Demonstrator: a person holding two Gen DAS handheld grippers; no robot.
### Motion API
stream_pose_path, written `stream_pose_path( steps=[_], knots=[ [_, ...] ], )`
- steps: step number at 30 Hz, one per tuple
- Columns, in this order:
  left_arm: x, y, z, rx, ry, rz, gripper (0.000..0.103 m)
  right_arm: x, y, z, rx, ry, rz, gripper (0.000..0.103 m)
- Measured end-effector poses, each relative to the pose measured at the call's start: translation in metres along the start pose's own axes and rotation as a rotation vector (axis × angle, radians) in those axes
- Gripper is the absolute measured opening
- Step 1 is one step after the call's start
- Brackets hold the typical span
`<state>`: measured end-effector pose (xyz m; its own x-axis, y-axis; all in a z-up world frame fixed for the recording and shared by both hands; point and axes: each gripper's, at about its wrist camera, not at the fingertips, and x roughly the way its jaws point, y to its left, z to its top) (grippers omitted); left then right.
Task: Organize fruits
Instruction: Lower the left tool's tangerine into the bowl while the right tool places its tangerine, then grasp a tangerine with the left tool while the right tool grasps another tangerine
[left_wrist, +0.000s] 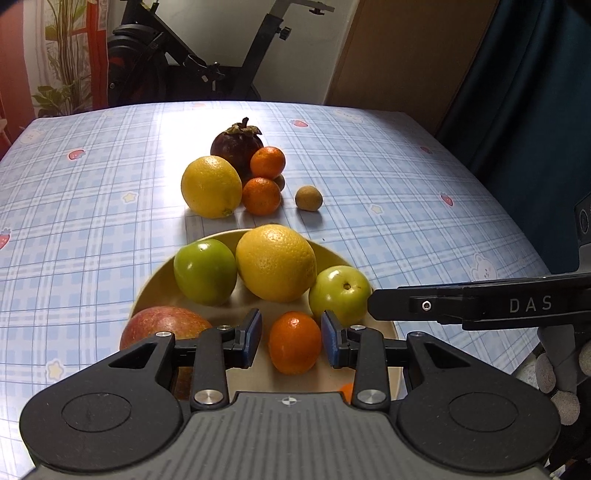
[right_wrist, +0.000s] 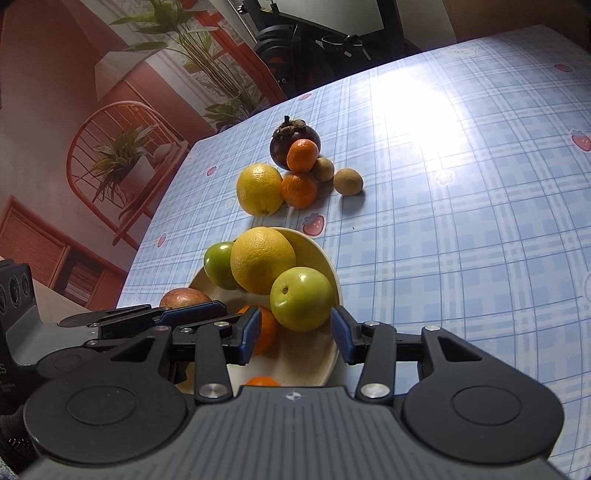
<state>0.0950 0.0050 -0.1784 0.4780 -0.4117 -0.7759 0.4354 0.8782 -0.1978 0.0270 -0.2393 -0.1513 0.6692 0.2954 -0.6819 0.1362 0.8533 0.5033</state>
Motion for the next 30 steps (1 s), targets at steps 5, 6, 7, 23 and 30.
stream_pose_path(
  steps=[5, 6, 7, 23, 30],
  knots=[
    [-0.015, 0.004, 0.011, -0.018, -0.067, 0.023, 0.037, -0.009, 0.000, 0.010, -0.056, -0.066, -0.032, 0.046],
    [-0.017, 0.005, 0.013, -0.021, -0.081, 0.028, 0.037, -0.011, 0.000, 0.013, -0.072, -0.079, -0.041, 0.046],
    [-0.018, 0.006, 0.016, -0.025, -0.092, 0.033, 0.037, -0.012, 0.000, 0.016, -0.092, -0.092, -0.054, 0.046],
    [-0.004, 0.037, 0.088, -0.077, -0.162, 0.097, 0.037, 0.011, 0.000, 0.066, -0.398, -0.212, -0.093, 0.044],
    [0.009, 0.054, 0.107, -0.113, -0.151, 0.116, 0.037, 0.045, 0.011, 0.088, -0.459, -0.196, -0.055, 0.044]
  ],
)
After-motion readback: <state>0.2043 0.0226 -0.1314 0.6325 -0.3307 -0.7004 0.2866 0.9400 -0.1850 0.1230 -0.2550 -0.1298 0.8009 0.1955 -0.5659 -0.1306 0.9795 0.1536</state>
